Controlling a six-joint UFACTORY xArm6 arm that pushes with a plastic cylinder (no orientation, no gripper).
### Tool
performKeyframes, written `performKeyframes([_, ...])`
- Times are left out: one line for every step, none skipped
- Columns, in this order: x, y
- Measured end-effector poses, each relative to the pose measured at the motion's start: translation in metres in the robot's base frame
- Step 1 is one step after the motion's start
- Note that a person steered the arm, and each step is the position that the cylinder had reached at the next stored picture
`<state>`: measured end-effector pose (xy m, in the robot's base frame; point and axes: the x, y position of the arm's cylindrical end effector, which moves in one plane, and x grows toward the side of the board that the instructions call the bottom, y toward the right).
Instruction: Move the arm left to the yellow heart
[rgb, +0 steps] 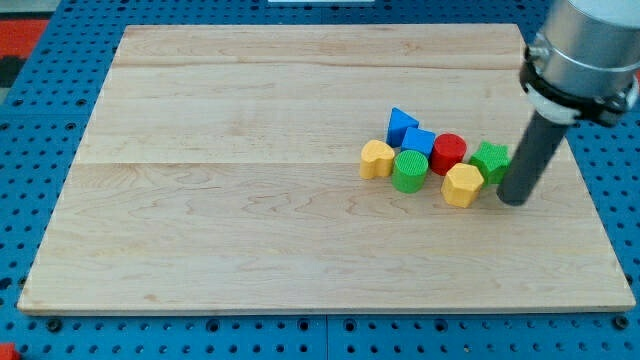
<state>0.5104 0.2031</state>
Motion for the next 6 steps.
performKeyframes([0.033, -0.045])
performKeyframes([0.047, -0.120])
performKeyframes([0.013, -0.133])
performKeyframes([-0.013, -0.173])
performKeyframes([-0.025, -0.199])
performKeyframes([-0.057, -0.188])
